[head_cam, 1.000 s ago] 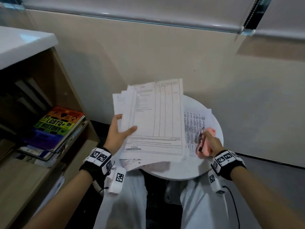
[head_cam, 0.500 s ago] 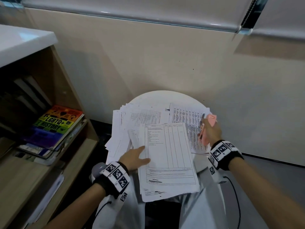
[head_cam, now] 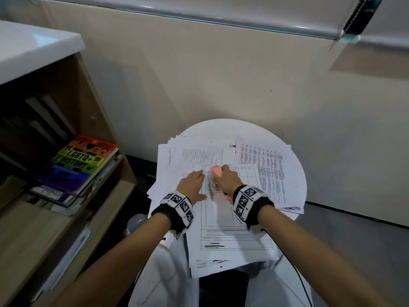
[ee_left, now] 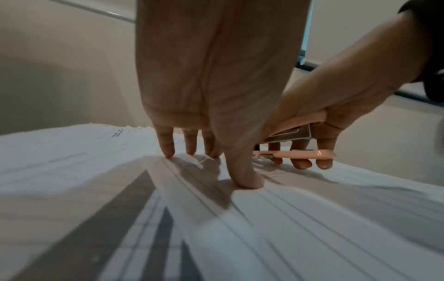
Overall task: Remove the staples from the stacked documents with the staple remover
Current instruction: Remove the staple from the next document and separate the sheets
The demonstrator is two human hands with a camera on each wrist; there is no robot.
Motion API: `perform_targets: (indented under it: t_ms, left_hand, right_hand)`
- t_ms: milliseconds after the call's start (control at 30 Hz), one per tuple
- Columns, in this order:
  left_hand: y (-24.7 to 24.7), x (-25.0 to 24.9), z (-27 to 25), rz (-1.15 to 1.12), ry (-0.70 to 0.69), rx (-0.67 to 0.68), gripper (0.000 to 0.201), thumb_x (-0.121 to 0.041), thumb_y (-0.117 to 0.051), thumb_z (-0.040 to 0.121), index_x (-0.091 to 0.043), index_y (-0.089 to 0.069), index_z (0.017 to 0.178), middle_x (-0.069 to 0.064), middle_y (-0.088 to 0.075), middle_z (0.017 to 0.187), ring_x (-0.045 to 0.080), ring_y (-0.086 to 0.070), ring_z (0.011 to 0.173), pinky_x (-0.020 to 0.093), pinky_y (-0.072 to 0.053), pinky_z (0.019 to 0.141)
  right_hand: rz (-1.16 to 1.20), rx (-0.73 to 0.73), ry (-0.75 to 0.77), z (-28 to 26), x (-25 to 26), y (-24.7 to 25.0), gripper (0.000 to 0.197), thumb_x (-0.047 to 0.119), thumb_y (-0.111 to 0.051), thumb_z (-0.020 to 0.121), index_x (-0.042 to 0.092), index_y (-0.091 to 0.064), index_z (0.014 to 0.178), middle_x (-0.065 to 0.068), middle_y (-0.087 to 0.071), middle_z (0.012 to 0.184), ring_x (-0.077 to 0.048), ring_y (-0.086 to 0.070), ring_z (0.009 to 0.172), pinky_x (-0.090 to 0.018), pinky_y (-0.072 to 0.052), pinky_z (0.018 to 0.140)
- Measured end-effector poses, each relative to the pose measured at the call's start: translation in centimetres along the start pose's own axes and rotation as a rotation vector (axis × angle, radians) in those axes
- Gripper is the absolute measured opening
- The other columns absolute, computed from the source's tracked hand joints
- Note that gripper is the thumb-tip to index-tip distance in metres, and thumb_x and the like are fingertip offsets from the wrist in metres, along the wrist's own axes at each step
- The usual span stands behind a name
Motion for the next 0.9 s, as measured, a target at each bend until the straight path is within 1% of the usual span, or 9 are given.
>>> perform_targets:
  t_ms: [33, 100, 300, 400, 533, 667, 733, 800, 900]
  left_hand:
    - [-0.3, 0.1, 0.3, 0.016, -0.013, 0.017, 0.079, -0.037, -0.059, 0.090, -0.010, -0.015, 0.150, 0.000, -0.006, 0.160, 0.020, -0.010, 0.147, 0.041, -0.023, 0.117]
    - [-0.6, 0.2, 0.6, 0.079, -0.030, 0.049, 0.082, -0.040, -0.057, 0.090, -0.012, -0.010, 0.151, -0.002, -0.001, 0.160, 0.020, -0.007, 0.148, 0.042, -0.021, 0.117]
    - [-0.9, 0.2, 1.0, 0.159, -0.058, 0.082, 0.083, -0.042, -0.055, 0.090, -0.017, -0.005, 0.152, -0.007, 0.002, 0.160, 0.022, -0.006, 0.147, 0.046, -0.022, 0.115]
    - [-1.0, -0.1, 1.0, 0.147, -0.065, 0.074, 0.083, -0.040, -0.056, 0.091, -0.018, -0.005, 0.152, -0.008, 0.002, 0.160, 0.022, -0.006, 0.147, 0.046, -0.022, 0.115]
    - [-1.0, -0.1, 1.1, 0.043, -0.048, 0.010, 0.081, -0.031, -0.061, 0.089, -0.014, -0.011, 0.151, -0.005, -0.003, 0.160, 0.020, -0.007, 0.148, 0.043, -0.022, 0.118]
    - [-0.9, 0.1, 1.2, -0.046, -0.054, -0.036, 0.078, -0.026, -0.066, 0.086, -0.011, -0.022, 0.148, -0.002, -0.010, 0.160, 0.021, -0.010, 0.148, 0.042, -0.023, 0.118]
    - [-0.9, 0.2, 1.2, -0.066, -0.065, -0.045, 0.077, -0.026, -0.067, 0.085, -0.009, -0.024, 0.147, -0.001, -0.012, 0.159, 0.022, -0.011, 0.147, 0.041, -0.023, 0.118]
    - [-0.8, 0.3, 1.2, -0.080, -0.078, -0.058, 0.076, -0.026, -0.068, 0.084, -0.009, -0.027, 0.146, 0.000, -0.014, 0.159, 0.022, -0.012, 0.147, 0.040, -0.023, 0.118]
    - [-0.9, 0.5, 1.3, -0.089, -0.104, -0.069, 0.074, -0.027, -0.069, 0.084, -0.008, -0.030, 0.144, 0.002, -0.015, 0.158, 0.022, -0.015, 0.146, 0.036, -0.023, 0.118]
  right_hand:
    - [-0.023, -0.022, 0.009, 0.2, -0.1, -0.1, 0.049, 0.036, -0.050, 0.096, 0.005, -0.038, 0.131, -0.020, -0.056, 0.122, -0.037, -0.060, 0.105, -0.042, -0.052, 0.082]
    - [-0.027, -0.063, 0.016, 0.6, -0.3, -0.1, 0.050, 0.037, -0.048, 0.097, 0.007, -0.035, 0.134, -0.021, -0.055, 0.124, -0.038, -0.059, 0.105, -0.045, -0.052, 0.086]
    - [0.076, -0.079, 0.010, 0.7, -1.3, -0.4, 0.054, 0.047, -0.047, 0.094, 0.014, -0.033, 0.134, -0.020, -0.057, 0.120, -0.037, -0.062, 0.099, -0.045, -0.054, 0.074]
    - [0.088, -0.080, 0.008, 0.7, -1.5, -0.5, 0.052, 0.042, -0.048, 0.095, 0.014, -0.033, 0.135, -0.020, -0.057, 0.119, -0.037, -0.062, 0.099, -0.047, -0.055, 0.075]
    - [0.106, -0.035, 0.025, 0.4, -1.6, -0.5, 0.044, 0.030, -0.049, 0.097, 0.013, -0.035, 0.135, -0.020, -0.058, 0.118, -0.034, -0.061, 0.093, -0.035, -0.048, 0.063]
    - [0.106, -0.002, 0.045, -0.1, -1.6, -1.0, 0.040, 0.027, -0.049, 0.097, 0.011, -0.038, 0.132, -0.020, -0.060, 0.114, -0.028, -0.057, 0.080, -0.031, -0.043, 0.064]
    - [0.107, -0.017, 0.040, -0.2, -1.5, -1.3, 0.040, 0.027, -0.050, 0.096, 0.011, -0.039, 0.131, -0.020, -0.060, 0.115, -0.031, -0.061, 0.086, -0.035, -0.048, 0.066]
    - [0.087, -0.038, 0.023, -0.2, -1.4, -1.6, 0.042, 0.027, -0.049, 0.096, 0.012, -0.037, 0.132, -0.020, -0.059, 0.118, -0.036, -0.062, 0.096, -0.040, -0.051, 0.073]
    - [0.063, -0.062, -0.010, -0.2, -1.3, -1.9, 0.045, 0.027, -0.047, 0.097, 0.011, -0.034, 0.137, -0.022, -0.054, 0.124, -0.038, -0.059, 0.103, -0.043, -0.051, 0.082]
Point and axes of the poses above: each hand's wrist, its own z-axis towards the middle knuckle, its own y-axis out of the back of the hand, x = y × z, the point moved 9 cm from there along z, towards the middle knuckle
